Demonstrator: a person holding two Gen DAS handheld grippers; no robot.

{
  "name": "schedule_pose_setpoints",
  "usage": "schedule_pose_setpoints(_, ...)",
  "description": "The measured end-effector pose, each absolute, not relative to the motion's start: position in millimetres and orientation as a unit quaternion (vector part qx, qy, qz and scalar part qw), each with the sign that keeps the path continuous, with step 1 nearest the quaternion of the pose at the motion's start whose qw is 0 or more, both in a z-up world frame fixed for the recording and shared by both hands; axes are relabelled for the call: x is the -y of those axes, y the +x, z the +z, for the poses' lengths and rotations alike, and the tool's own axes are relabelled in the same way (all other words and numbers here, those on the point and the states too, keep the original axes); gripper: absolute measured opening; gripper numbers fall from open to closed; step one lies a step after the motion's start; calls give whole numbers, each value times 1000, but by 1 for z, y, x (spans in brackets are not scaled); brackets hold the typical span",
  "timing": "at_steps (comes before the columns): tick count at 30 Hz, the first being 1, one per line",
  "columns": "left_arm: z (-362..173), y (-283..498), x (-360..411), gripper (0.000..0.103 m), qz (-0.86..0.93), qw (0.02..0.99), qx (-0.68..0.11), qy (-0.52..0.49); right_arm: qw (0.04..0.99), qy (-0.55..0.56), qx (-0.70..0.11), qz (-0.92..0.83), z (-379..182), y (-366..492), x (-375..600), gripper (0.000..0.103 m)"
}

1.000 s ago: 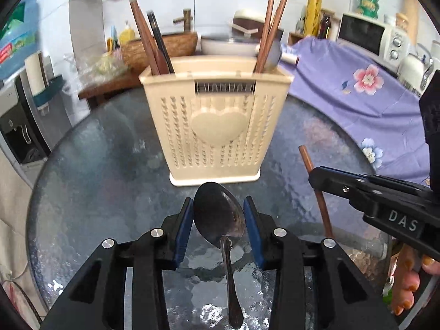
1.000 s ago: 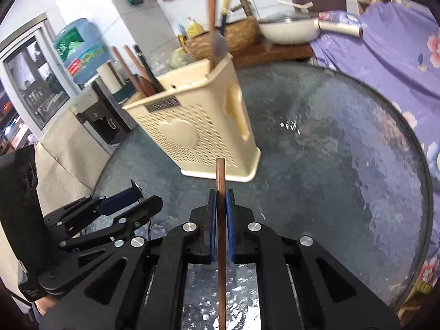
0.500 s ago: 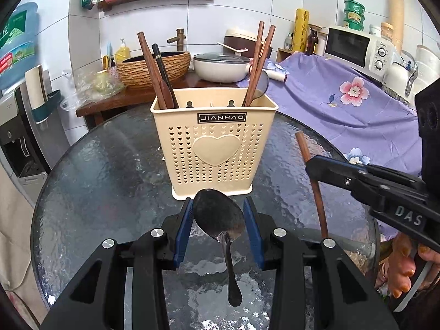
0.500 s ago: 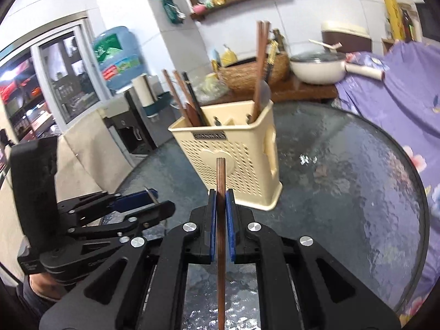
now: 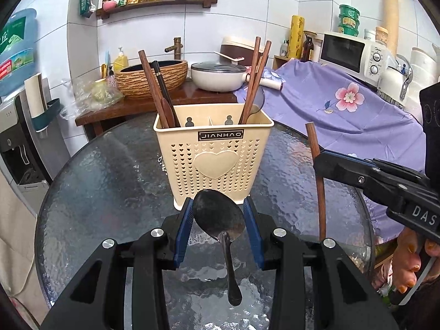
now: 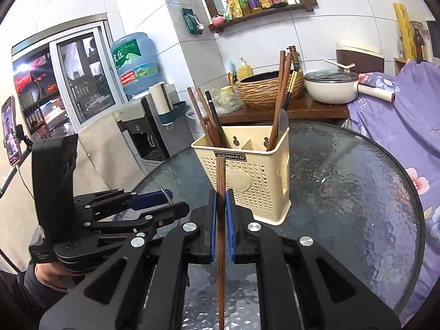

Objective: Organize utensils
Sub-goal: 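Raise the spoon and chopstick upright toward the cream basket with both tools, then lower the spoon and chopstick into the basket and open both tools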

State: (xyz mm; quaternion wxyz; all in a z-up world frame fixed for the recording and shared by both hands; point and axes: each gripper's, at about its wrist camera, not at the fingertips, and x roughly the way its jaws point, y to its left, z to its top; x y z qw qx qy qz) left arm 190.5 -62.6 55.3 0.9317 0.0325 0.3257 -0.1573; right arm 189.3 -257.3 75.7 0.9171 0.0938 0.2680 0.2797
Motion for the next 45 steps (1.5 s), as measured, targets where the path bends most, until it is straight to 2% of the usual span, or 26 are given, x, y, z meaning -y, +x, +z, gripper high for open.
schedule_pose_setpoints(22,87,186,45,36,-179,935,-307,18,921,75,-241,297,106,178,253,7)
schedule_pose_setpoints(32,155,195,38,36,-170,956,-240,8,936,64,-191,289,168,186,251,7)
schedule_pose_setpoints(39,206,230,38,36,-122,977,-173,-18,956,52,-133,258,230,207,245,7)
schedule_pose_setpoints(45,222,277,40,36,-83,983,-160,-41,969,50,-101,219,261,238,241,7)
